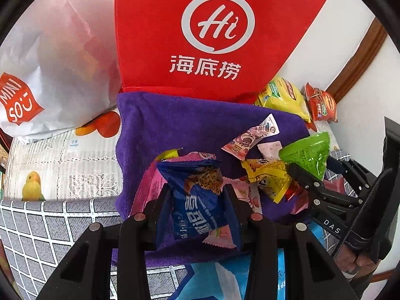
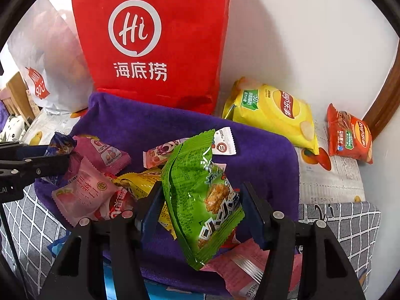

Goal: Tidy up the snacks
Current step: 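Open the right tool over the towel while the left tool releases its blue packet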

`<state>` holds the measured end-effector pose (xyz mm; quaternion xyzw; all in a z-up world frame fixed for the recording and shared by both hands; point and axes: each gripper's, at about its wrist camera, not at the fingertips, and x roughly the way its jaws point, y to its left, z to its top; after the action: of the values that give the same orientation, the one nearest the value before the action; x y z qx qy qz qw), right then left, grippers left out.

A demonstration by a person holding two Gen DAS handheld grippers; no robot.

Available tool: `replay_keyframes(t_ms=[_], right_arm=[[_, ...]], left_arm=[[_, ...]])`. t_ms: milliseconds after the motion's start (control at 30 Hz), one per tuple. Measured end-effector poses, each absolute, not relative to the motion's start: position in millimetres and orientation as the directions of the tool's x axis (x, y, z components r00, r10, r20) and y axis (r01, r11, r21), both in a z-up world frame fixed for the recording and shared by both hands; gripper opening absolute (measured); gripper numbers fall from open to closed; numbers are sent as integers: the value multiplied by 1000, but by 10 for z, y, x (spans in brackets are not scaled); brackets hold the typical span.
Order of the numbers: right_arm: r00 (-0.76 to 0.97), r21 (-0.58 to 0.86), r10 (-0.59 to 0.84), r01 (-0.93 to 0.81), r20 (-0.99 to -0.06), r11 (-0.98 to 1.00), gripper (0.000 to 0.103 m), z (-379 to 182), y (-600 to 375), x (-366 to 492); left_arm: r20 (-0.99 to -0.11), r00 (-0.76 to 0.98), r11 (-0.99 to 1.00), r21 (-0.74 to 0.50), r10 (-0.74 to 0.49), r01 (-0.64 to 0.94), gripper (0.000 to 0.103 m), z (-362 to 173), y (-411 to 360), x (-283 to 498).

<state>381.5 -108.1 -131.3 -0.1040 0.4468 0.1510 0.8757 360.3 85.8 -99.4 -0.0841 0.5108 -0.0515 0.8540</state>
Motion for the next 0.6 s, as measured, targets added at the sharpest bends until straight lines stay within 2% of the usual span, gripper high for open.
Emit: replay_keyframes(t_ms=[500, 600], right_arm=[[571, -51, 179, -363, -801, 930, 62, -1237, -1072, 3762], [581, -50, 183, -361, -793, 931, 62, -1197, -1079, 3746]], left_arm=[[-858, 479, 979, -204, -183, 8, 39, -990, 863, 3604], [-854, 483, 977, -215, -192, 10, 43, -968, 877, 3597]])
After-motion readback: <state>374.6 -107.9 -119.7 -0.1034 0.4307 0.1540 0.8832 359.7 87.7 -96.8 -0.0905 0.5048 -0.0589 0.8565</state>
